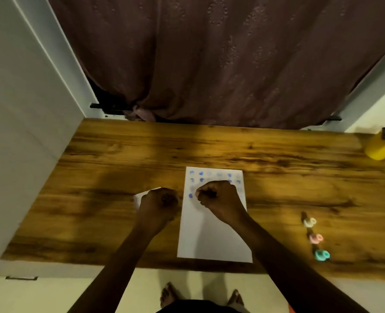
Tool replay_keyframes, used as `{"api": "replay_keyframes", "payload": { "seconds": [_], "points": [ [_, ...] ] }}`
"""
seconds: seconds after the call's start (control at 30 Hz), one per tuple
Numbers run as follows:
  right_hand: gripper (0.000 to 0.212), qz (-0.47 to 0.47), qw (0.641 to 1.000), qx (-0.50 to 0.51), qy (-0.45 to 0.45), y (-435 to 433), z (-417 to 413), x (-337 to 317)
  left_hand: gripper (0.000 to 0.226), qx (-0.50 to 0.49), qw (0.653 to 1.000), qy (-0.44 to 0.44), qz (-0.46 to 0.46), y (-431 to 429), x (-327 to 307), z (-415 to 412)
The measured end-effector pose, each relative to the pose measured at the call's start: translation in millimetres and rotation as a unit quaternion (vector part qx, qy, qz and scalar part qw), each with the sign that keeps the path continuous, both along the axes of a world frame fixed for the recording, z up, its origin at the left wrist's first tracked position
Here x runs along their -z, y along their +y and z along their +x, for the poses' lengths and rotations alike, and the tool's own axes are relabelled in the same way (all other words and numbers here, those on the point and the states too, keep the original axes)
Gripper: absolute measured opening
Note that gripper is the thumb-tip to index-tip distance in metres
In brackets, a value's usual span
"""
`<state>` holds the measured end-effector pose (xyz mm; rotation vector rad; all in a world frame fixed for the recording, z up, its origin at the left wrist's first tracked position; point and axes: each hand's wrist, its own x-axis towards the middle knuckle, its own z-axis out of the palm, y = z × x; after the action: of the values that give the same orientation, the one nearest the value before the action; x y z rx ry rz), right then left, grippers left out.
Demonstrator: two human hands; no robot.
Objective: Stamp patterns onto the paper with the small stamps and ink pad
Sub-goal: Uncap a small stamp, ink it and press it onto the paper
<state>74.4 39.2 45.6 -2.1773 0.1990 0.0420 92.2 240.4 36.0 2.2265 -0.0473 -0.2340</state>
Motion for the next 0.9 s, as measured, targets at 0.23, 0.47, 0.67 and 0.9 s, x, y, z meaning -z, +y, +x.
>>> {"api": "replay_keyframes", "payload": {
  "seconds": [0.23,0.47,0.67,0.9],
  "points": [
    [0.013,0.041,0.996,0.082,-0.012,-82,-50,-14,0.021,0.053,0.998,-0.028,-0.002,-100,0,-20],
    [0.006,-0.028,0.993,0.114,-0.032,-154,-91,-16,0.017,0.131,0.991,0.007,-0.04,-168,4,-39],
    [0.008,-0.203,0.972,0.115,0.023,-226,-109,-6,0.021,0.179,0.982,0.045,-0.044,-216,19,-60],
    [0.031,-0.264,0.953,0.113,0.095,-265,-115,24,0.022,0.186,0.981,0.054,-0.032,-252,38,-75]
  ]
}}
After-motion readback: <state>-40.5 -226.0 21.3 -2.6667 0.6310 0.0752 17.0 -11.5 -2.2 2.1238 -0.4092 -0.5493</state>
